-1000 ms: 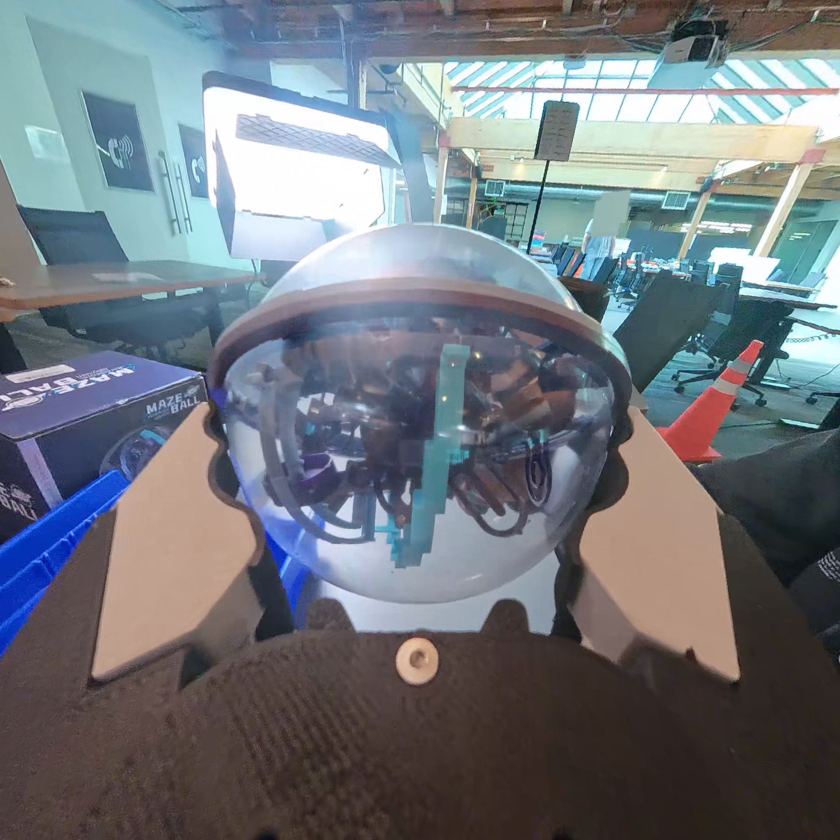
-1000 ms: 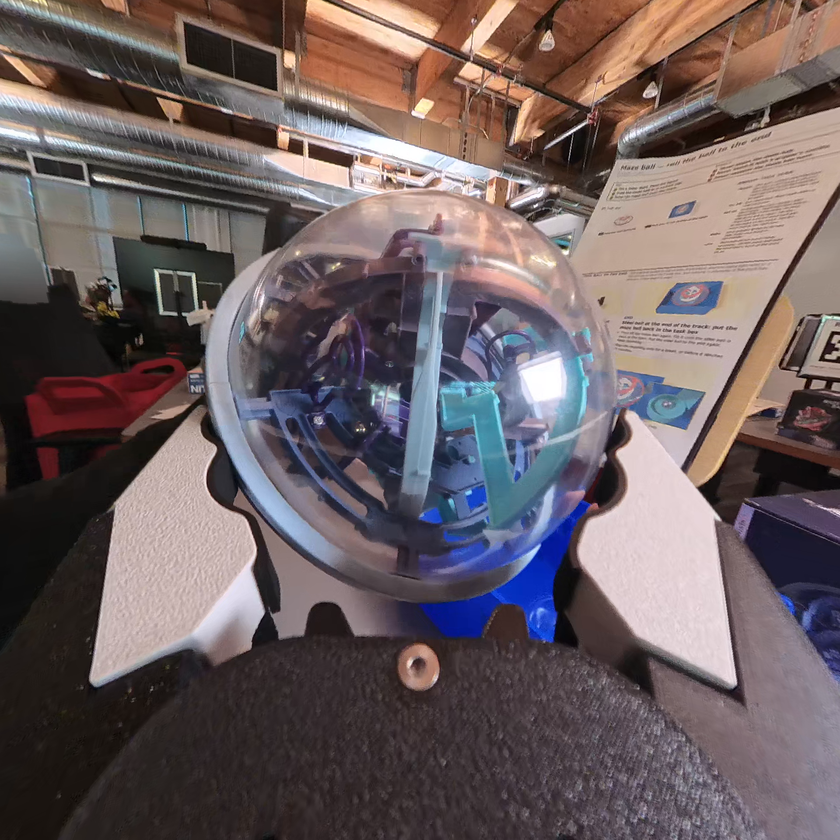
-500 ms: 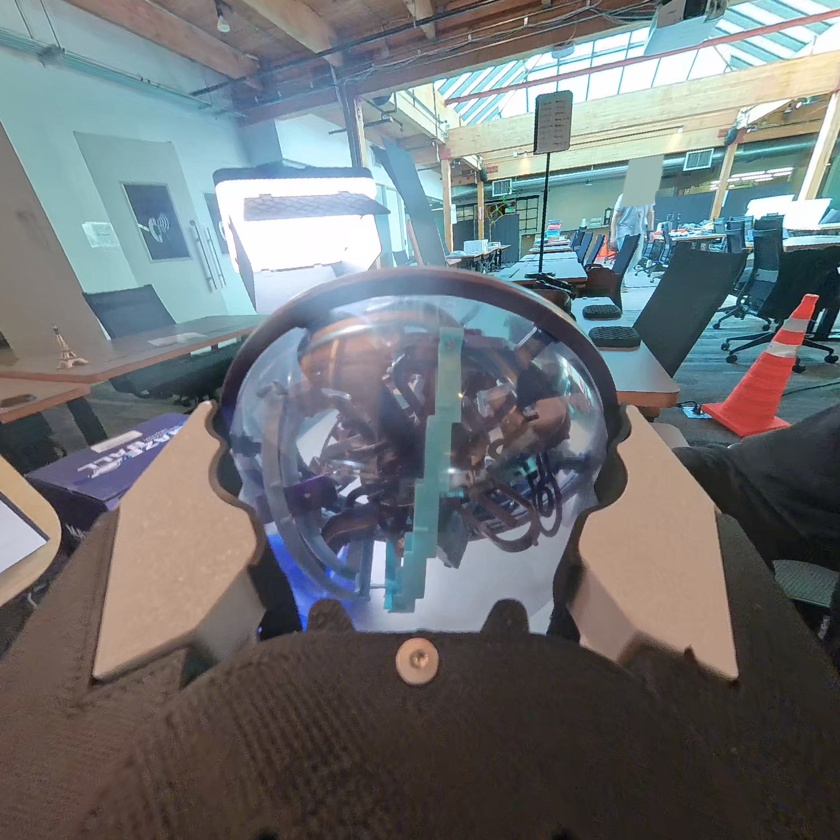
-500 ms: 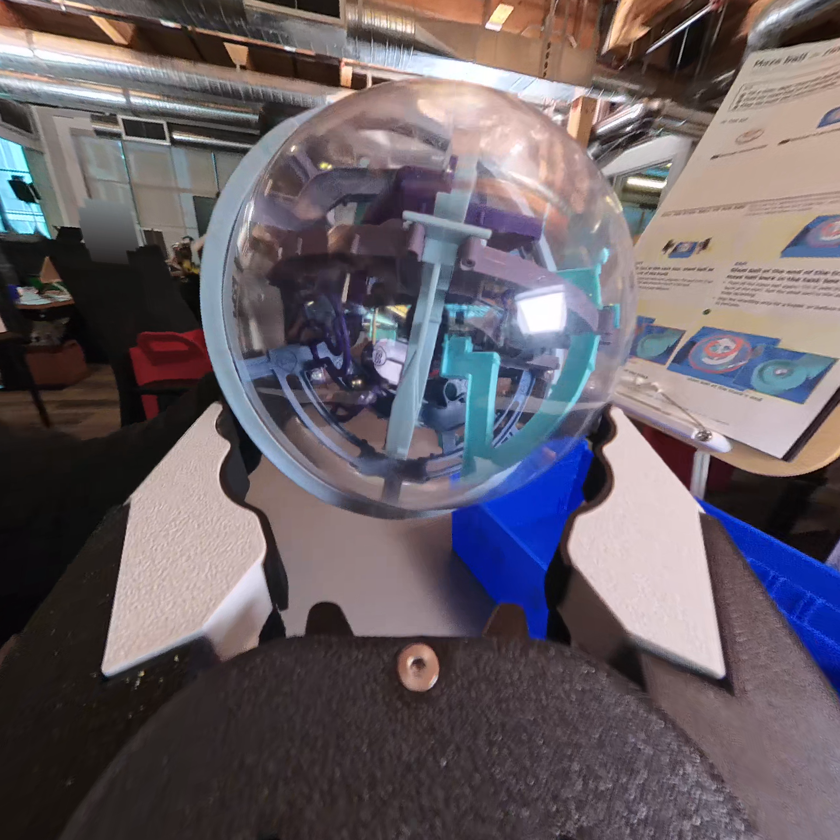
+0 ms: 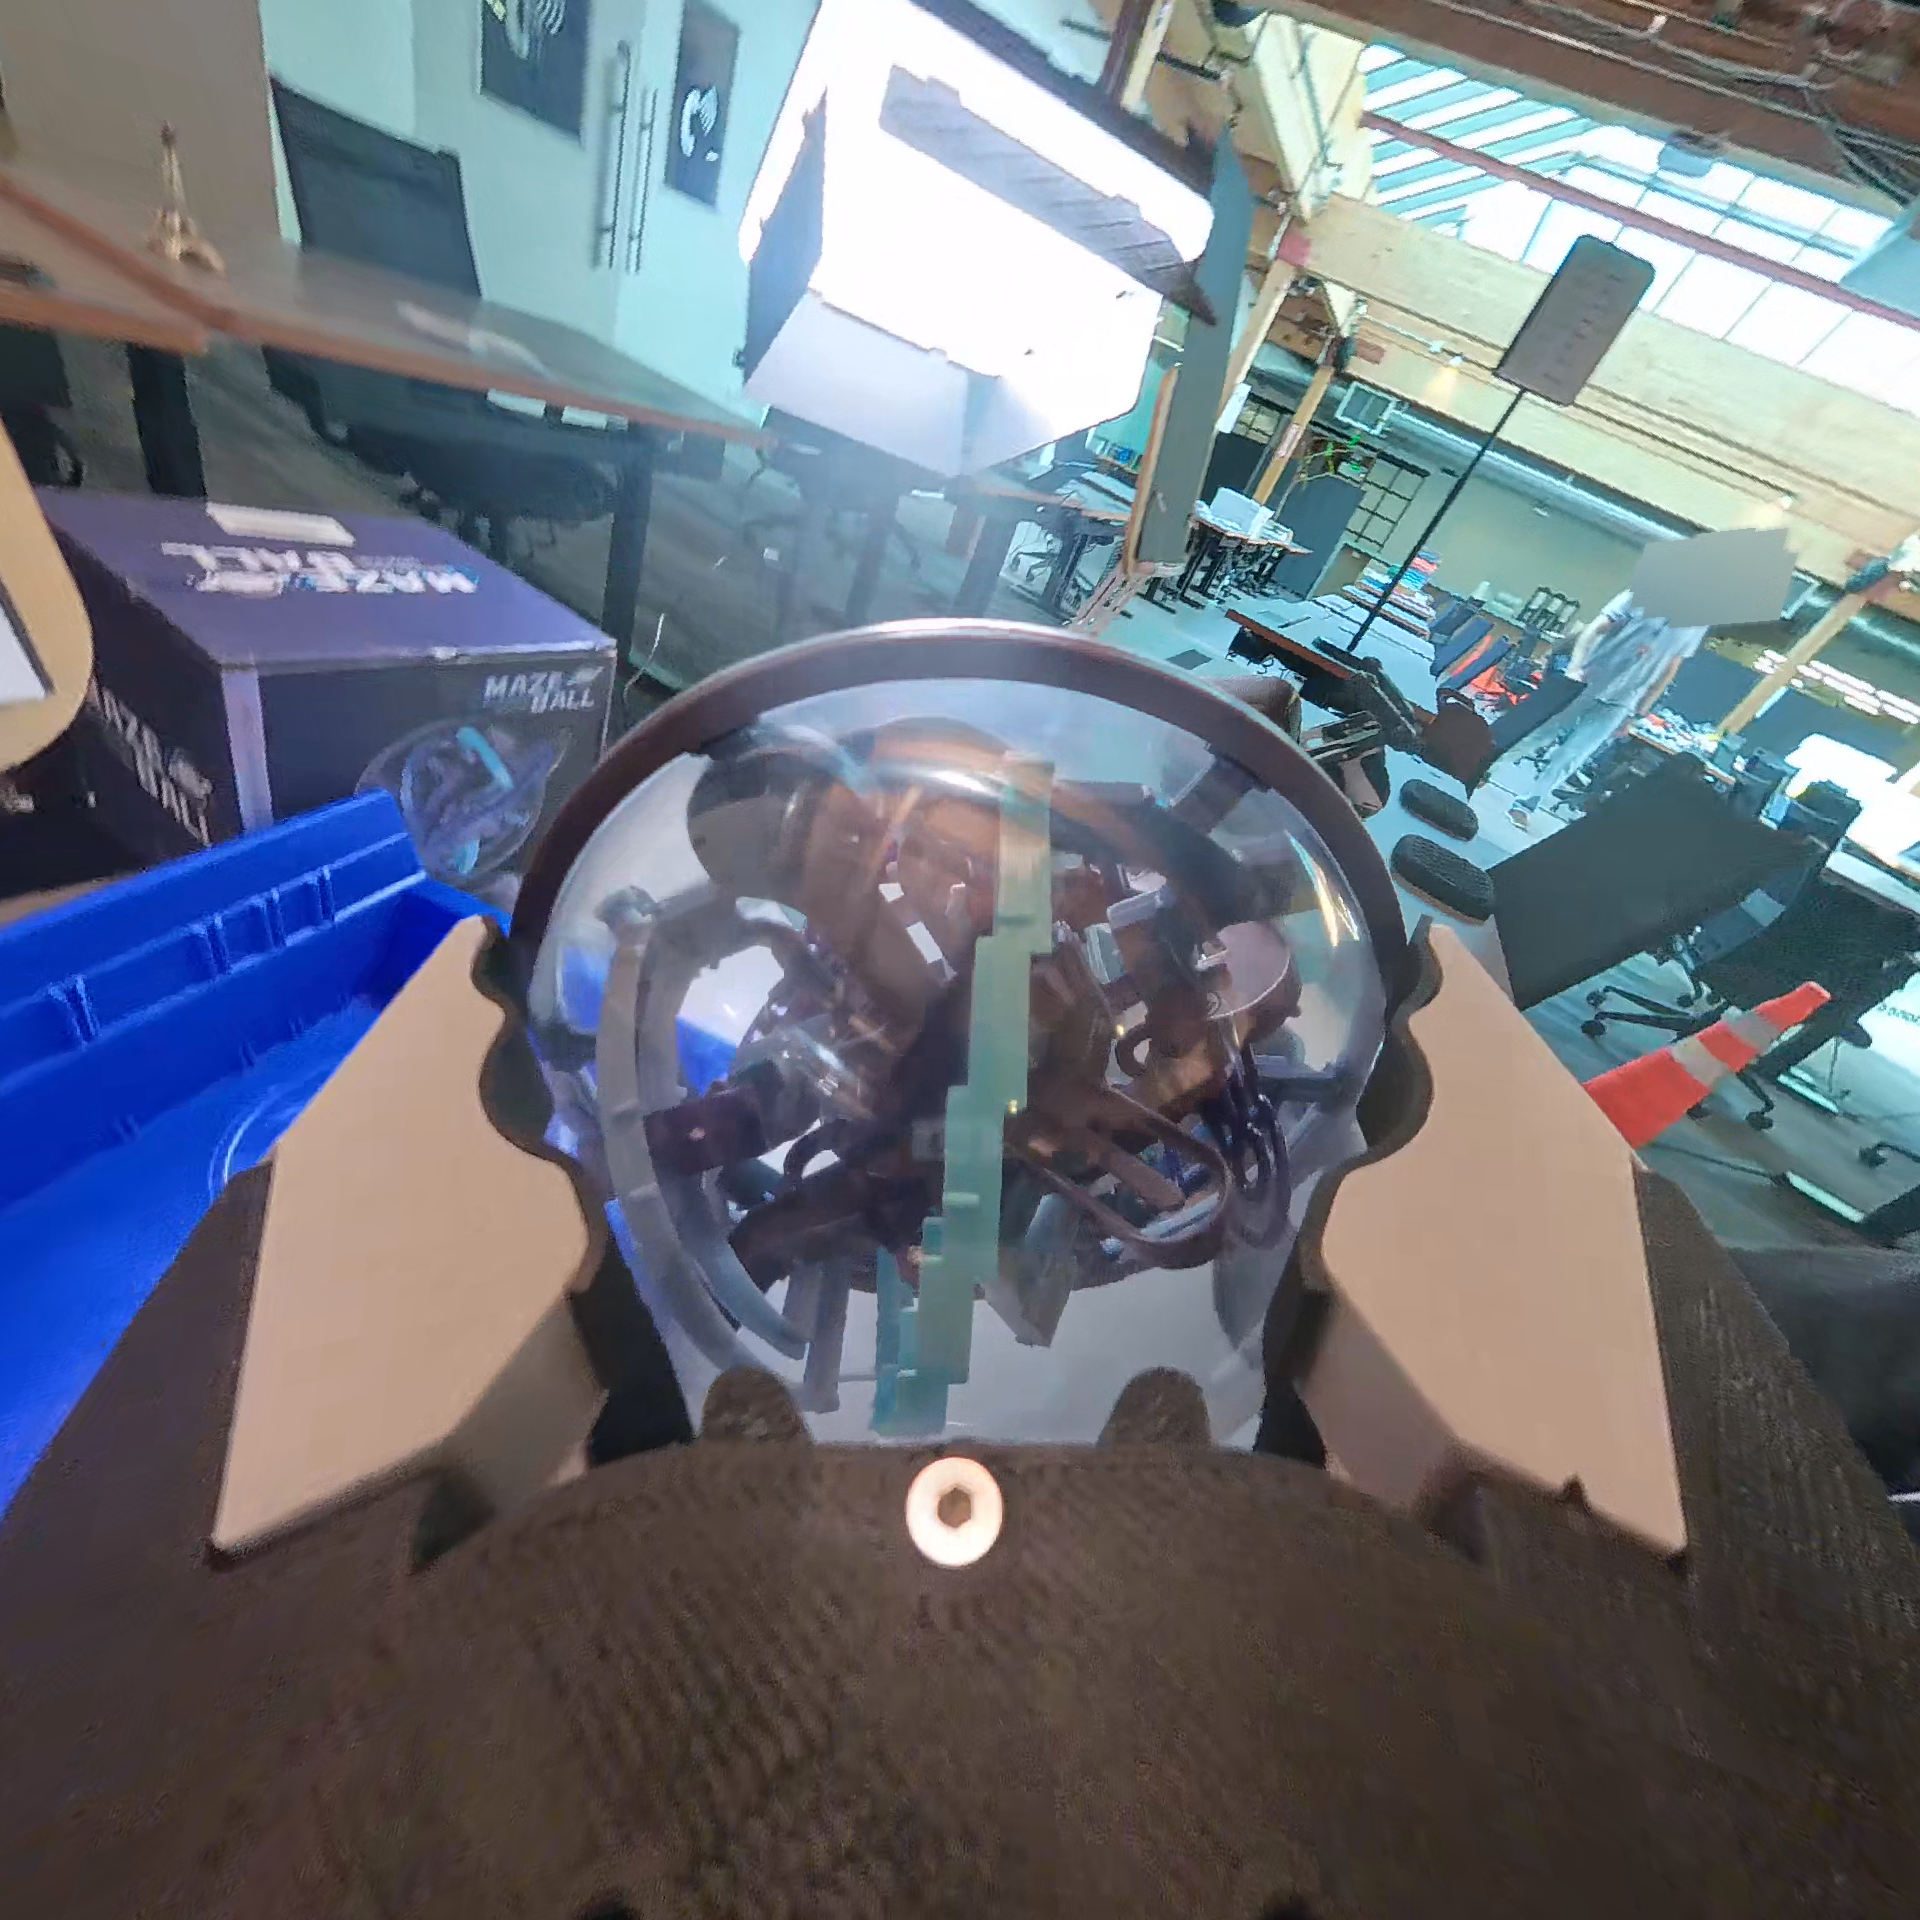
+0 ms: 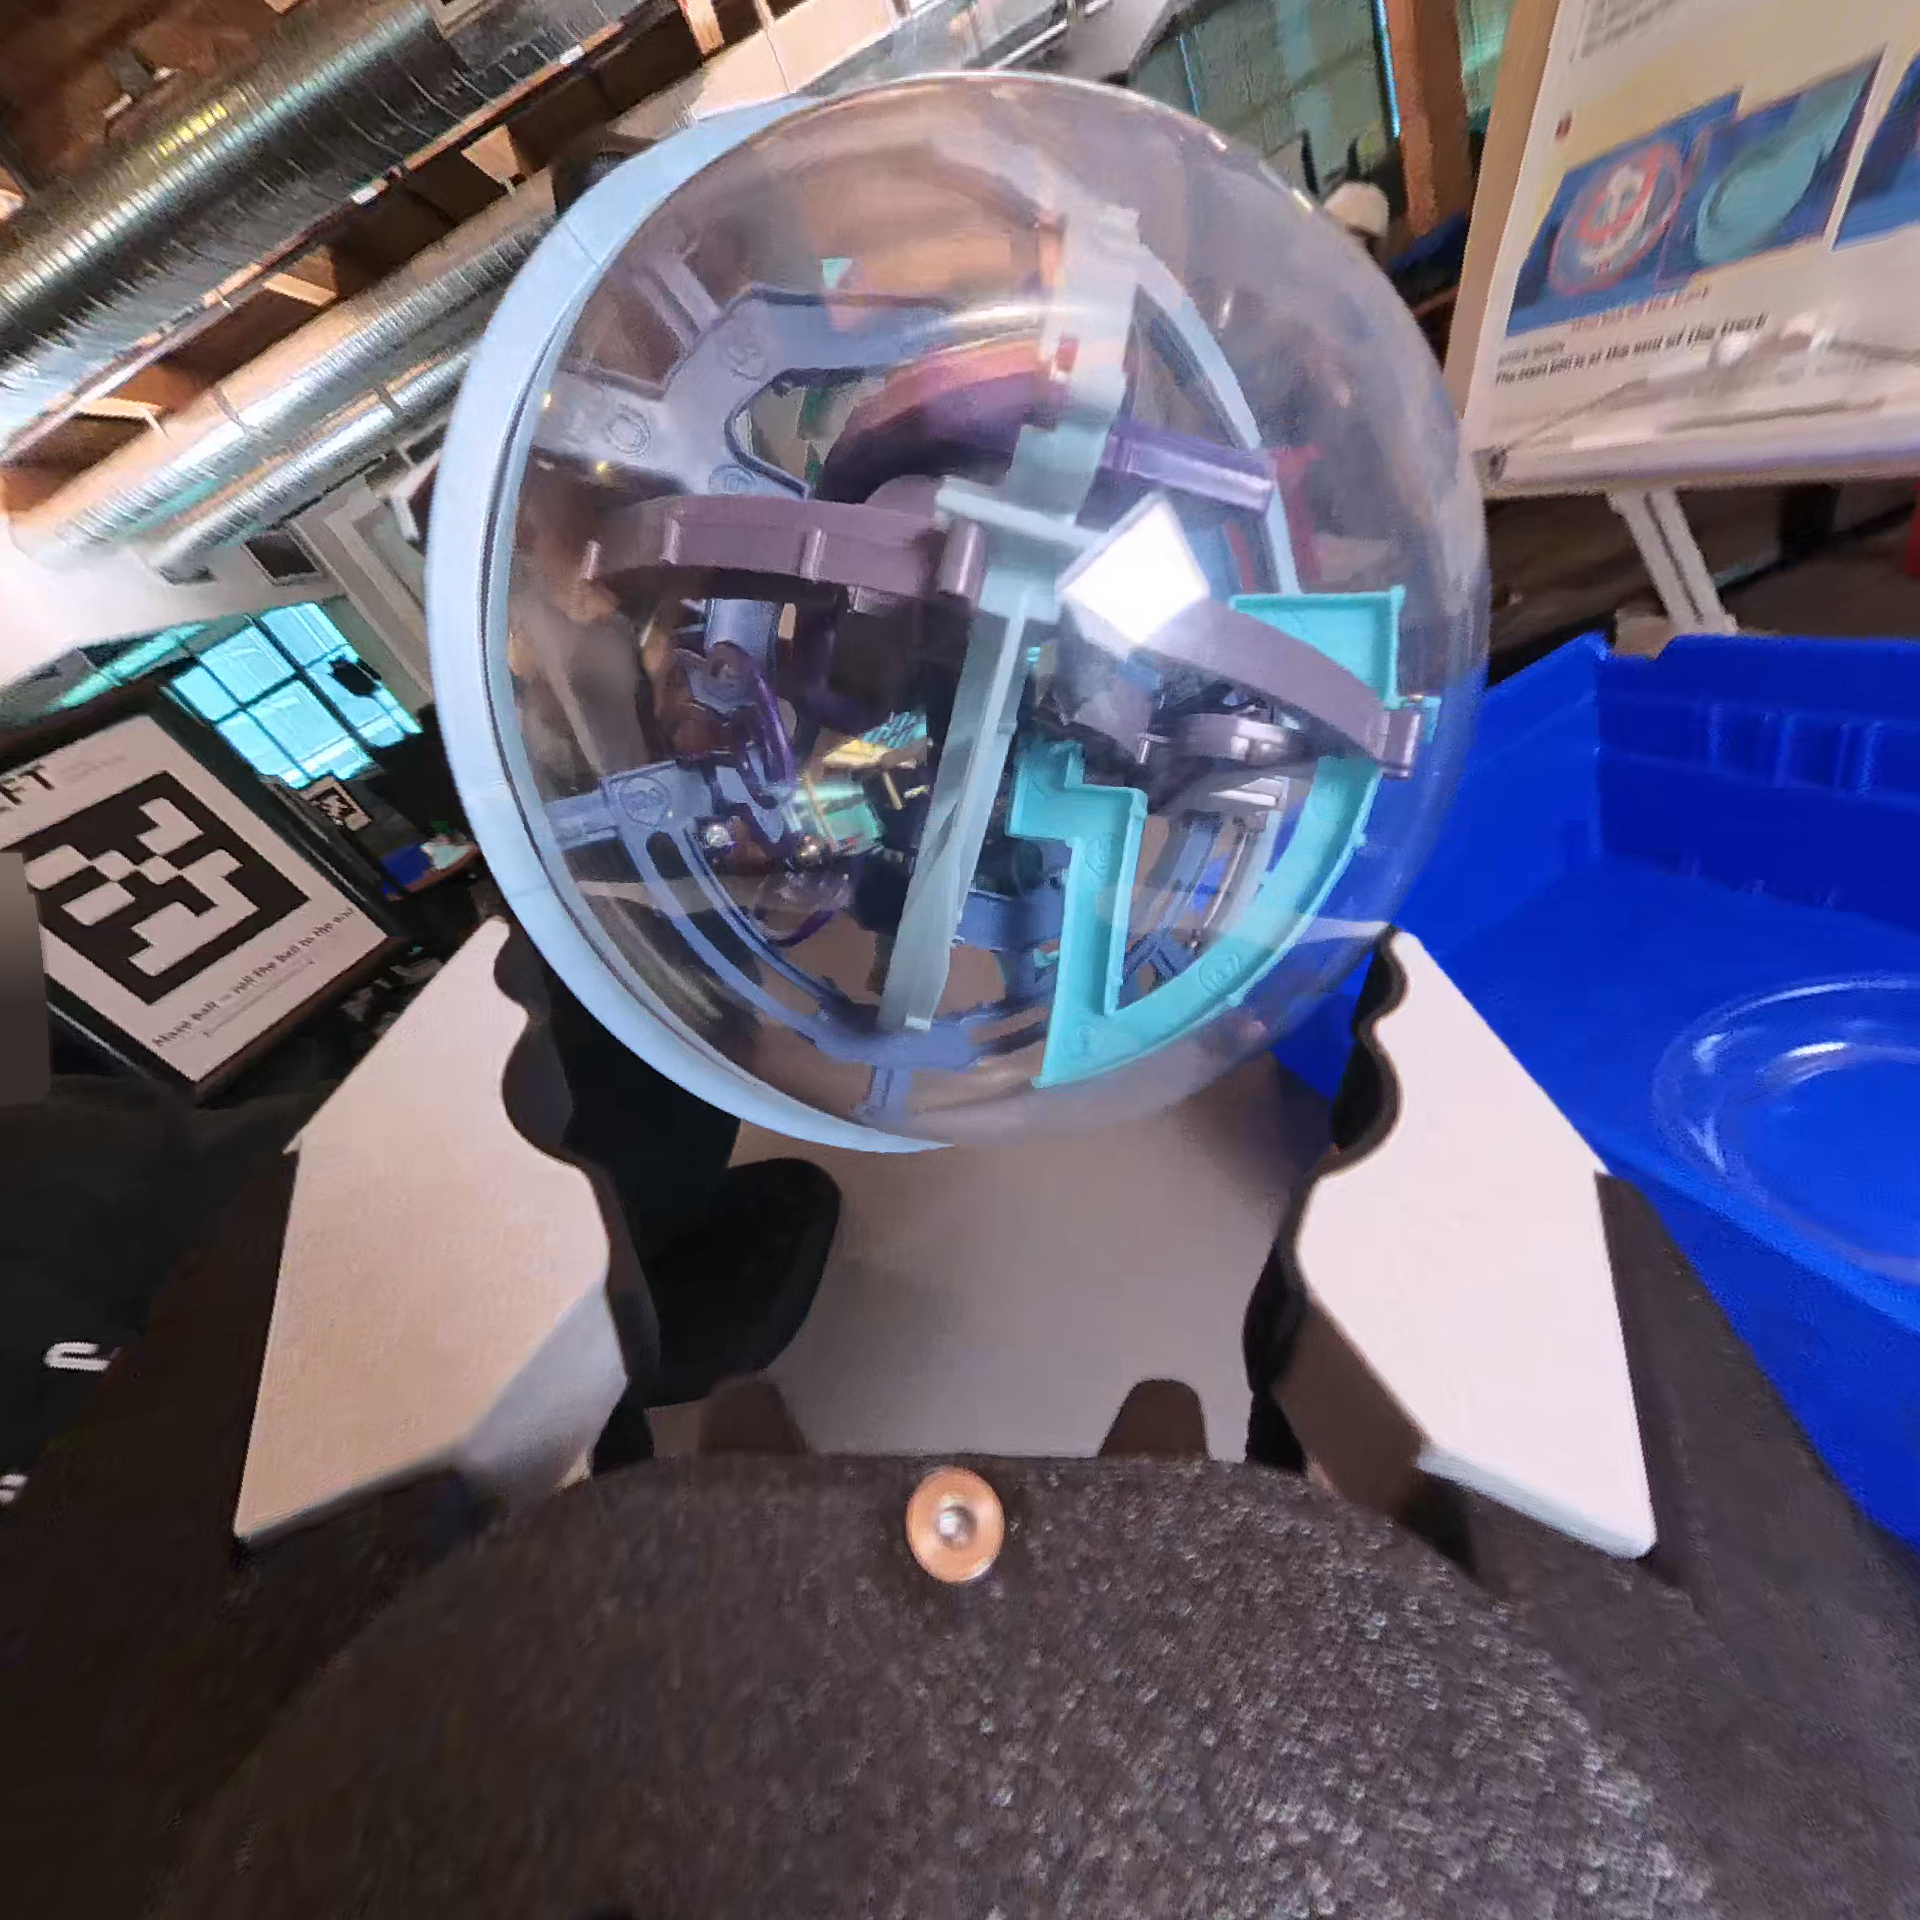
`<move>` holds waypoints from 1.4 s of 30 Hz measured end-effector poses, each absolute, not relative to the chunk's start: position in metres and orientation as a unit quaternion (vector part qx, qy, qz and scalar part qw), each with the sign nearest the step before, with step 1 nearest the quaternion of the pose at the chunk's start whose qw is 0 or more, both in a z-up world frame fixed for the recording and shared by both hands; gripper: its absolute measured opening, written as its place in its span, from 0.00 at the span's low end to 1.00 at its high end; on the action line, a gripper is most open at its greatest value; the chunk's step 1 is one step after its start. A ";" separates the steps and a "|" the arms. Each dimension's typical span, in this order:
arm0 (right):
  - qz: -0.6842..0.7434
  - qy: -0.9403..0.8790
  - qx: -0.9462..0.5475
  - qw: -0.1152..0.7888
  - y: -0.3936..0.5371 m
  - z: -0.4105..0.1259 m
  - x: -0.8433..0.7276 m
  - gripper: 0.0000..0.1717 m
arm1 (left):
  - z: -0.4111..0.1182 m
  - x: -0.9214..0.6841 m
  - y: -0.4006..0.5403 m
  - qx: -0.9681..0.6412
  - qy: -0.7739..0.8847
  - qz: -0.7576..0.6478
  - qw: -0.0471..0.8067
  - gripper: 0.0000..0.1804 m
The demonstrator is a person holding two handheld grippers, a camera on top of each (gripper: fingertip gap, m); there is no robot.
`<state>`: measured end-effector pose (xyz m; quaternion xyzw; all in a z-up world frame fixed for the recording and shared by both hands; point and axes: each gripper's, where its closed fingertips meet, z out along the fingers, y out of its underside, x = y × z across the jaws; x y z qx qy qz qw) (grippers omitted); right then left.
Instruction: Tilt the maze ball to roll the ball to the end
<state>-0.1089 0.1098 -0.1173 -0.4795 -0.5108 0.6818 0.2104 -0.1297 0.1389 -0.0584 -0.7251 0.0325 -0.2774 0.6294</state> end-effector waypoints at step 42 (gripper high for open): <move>0.639 -0.503 -0.579 0.060 0.137 -0.172 -0.100 0.87 | -0.123 -0.135 0.177 -0.751 -0.065 -0.360 0.550 0.87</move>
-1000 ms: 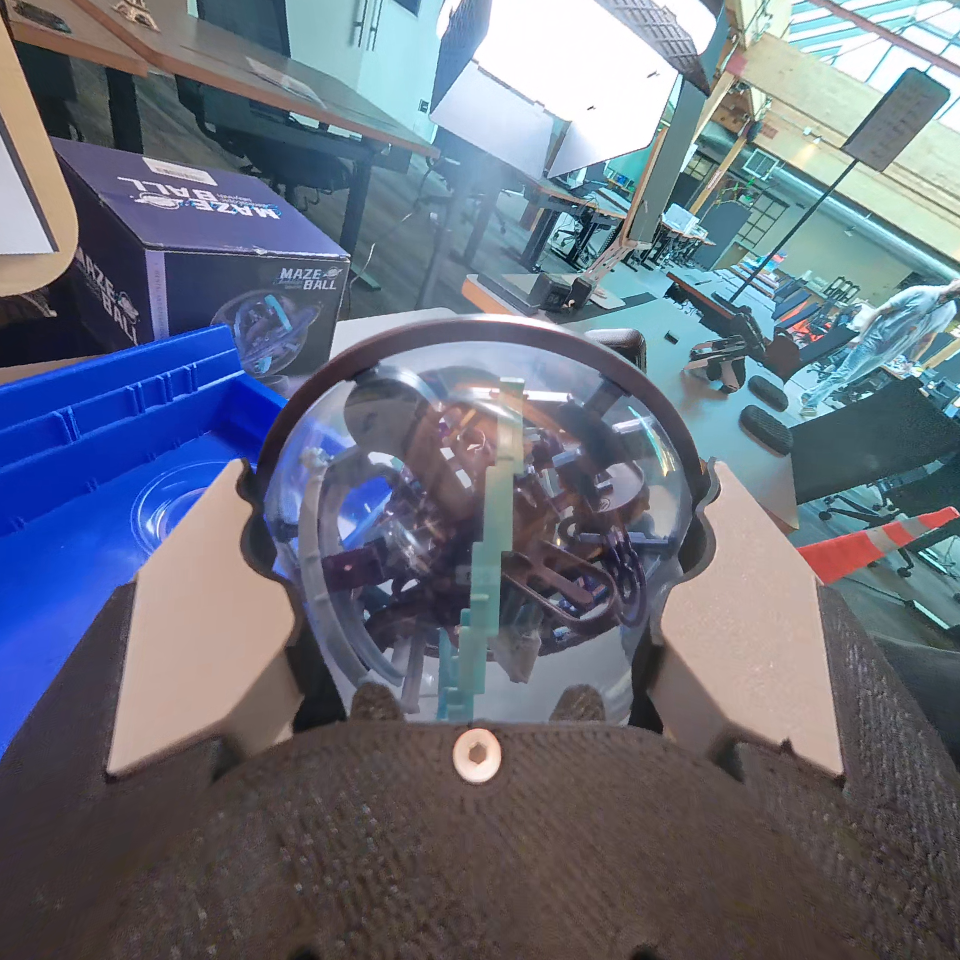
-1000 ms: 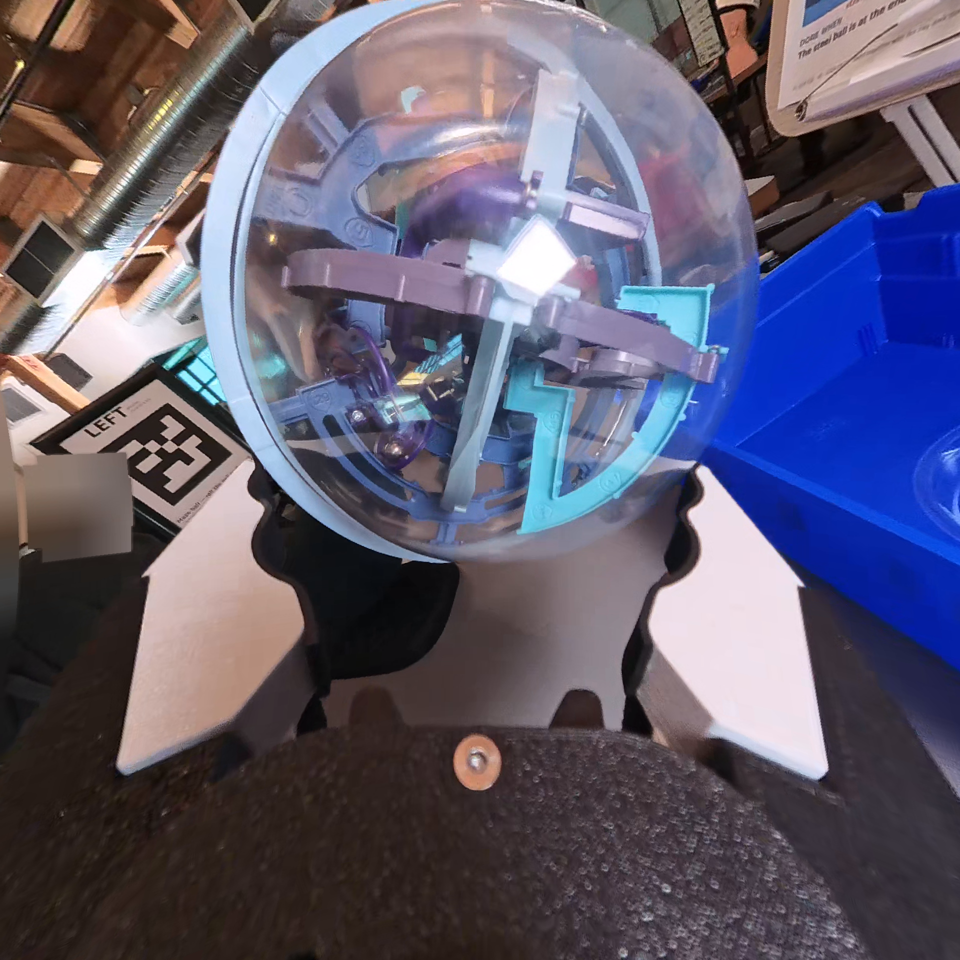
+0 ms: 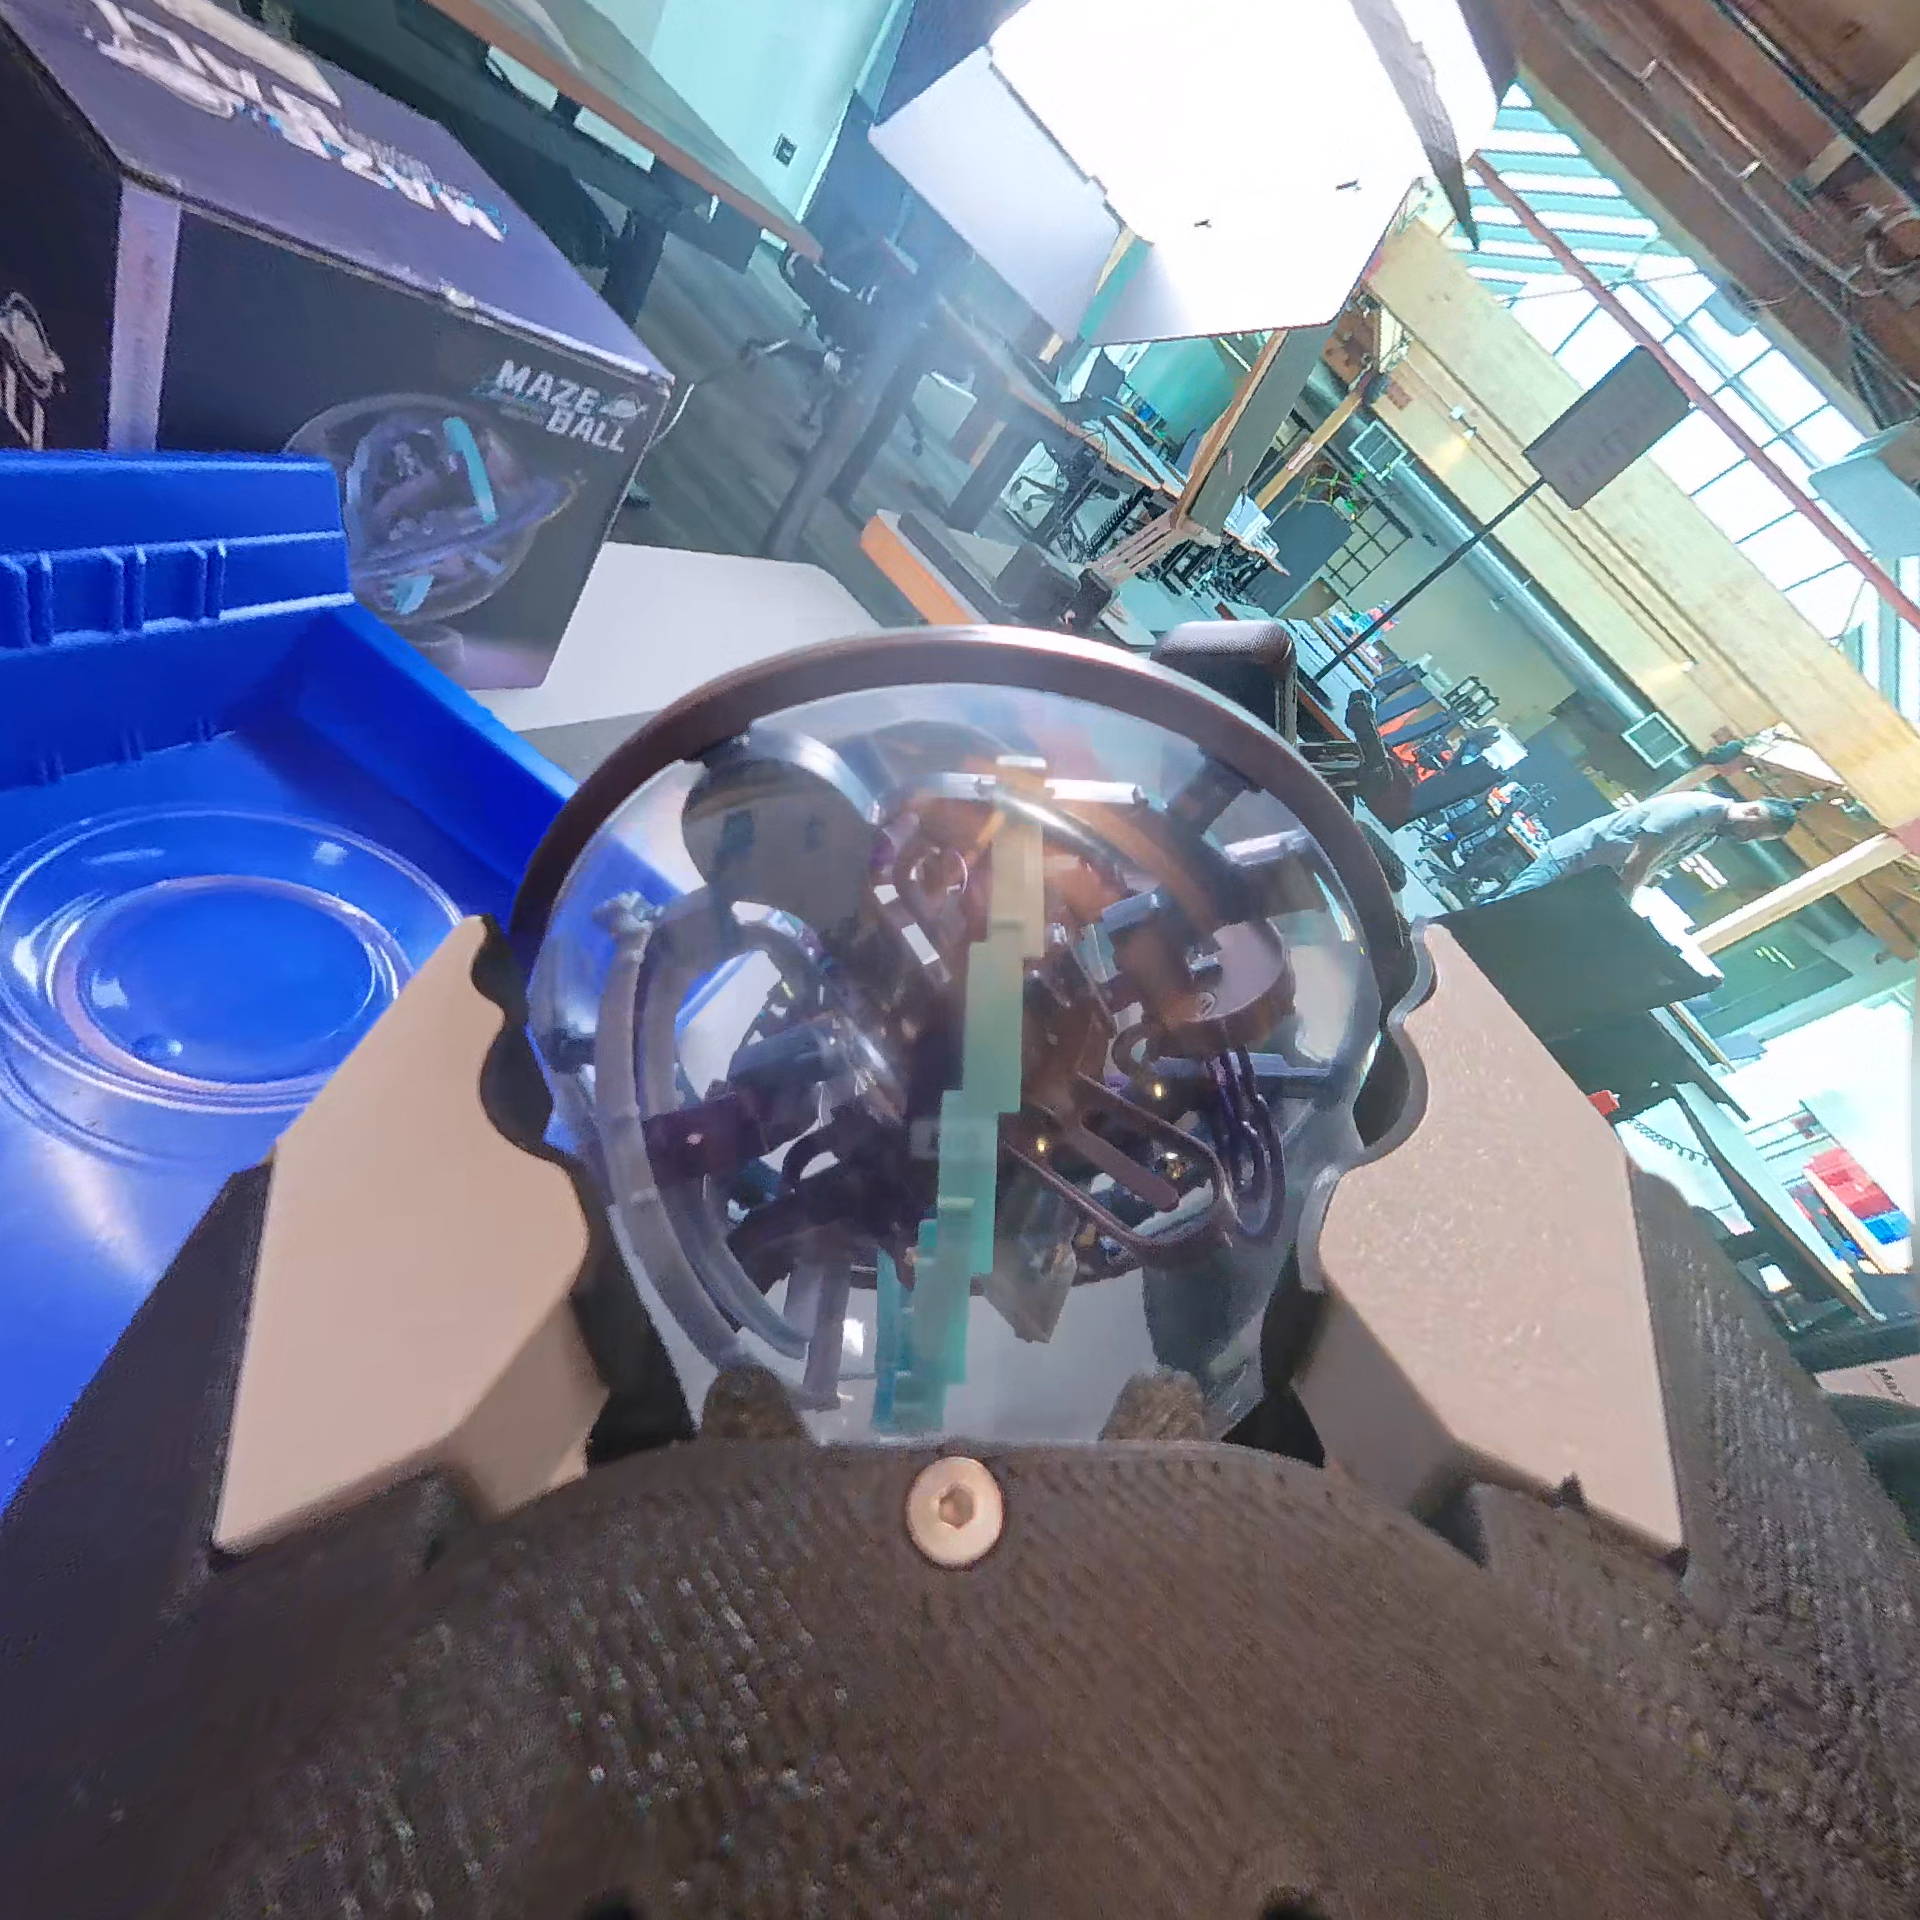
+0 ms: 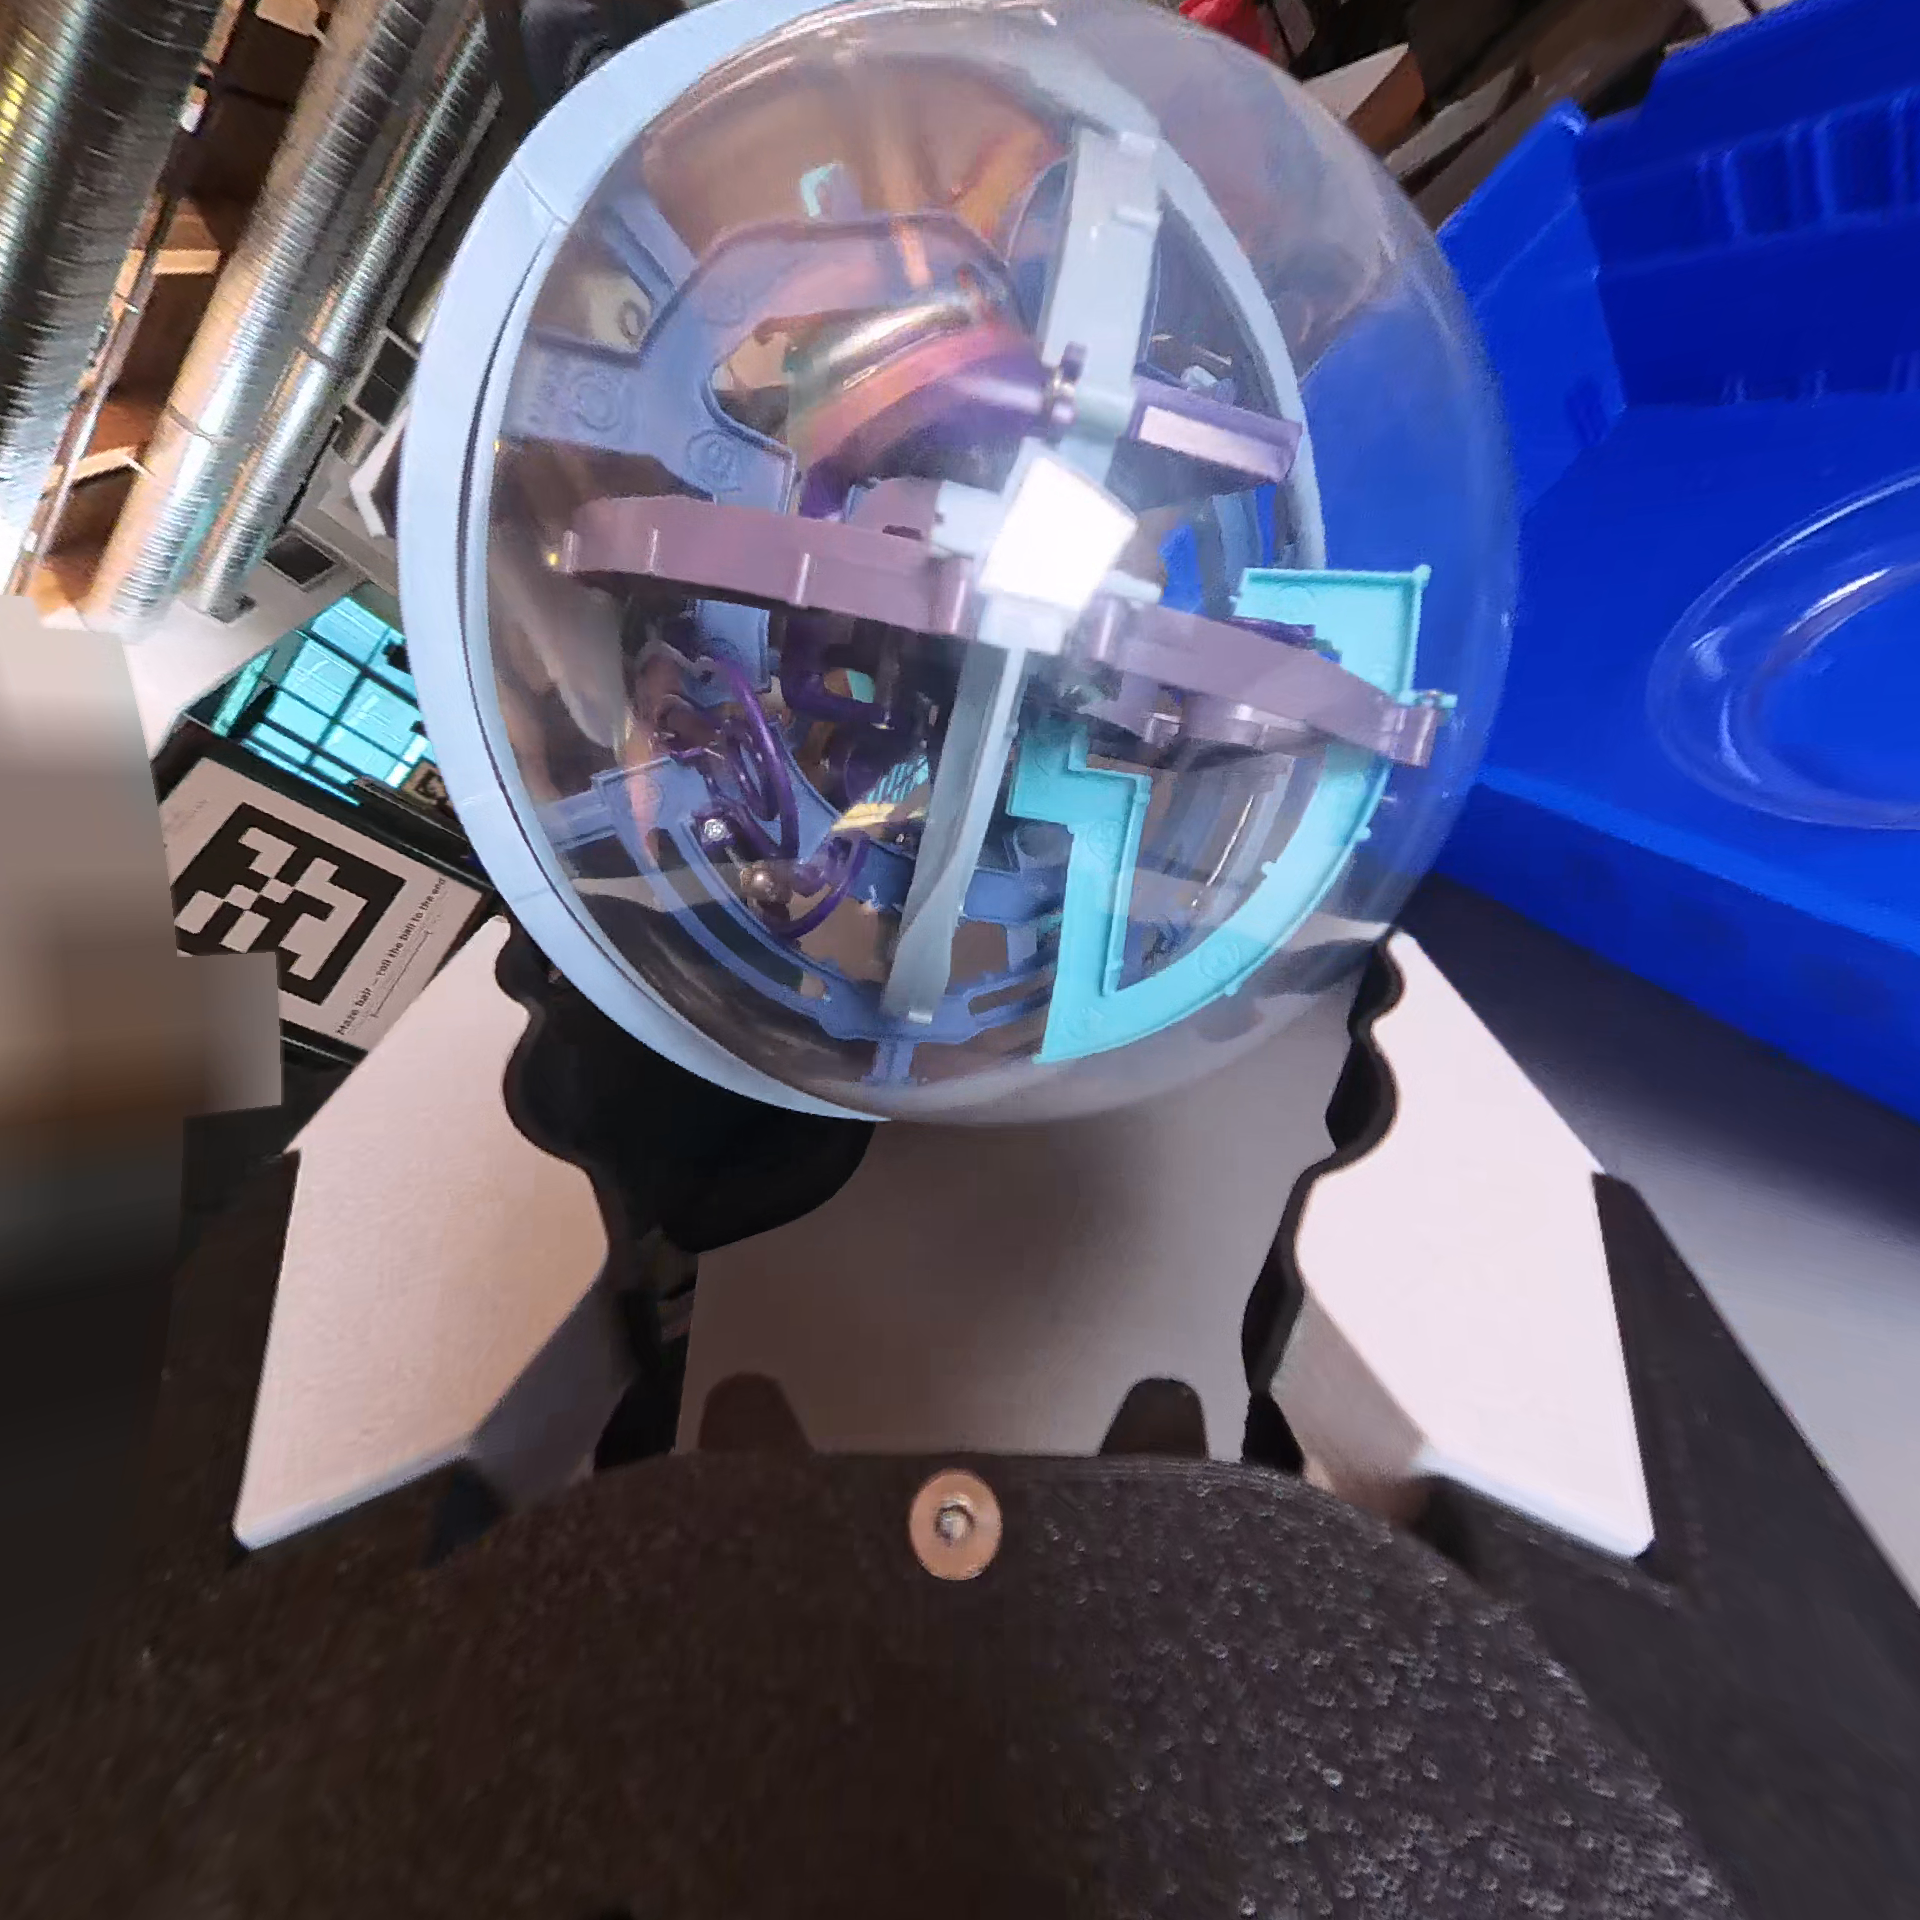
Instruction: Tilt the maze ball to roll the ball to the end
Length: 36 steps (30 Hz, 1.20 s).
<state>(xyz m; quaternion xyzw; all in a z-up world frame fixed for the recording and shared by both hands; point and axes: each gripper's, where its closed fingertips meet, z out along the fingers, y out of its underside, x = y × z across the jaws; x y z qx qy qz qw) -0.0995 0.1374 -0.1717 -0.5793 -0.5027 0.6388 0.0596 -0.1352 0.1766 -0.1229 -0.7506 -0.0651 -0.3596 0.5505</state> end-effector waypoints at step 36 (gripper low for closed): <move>0.620 -0.422 -0.659 0.057 0.122 -0.208 -0.041 0.90 | -0.179 -0.068 0.163 -0.789 -0.015 -0.470 0.395 0.84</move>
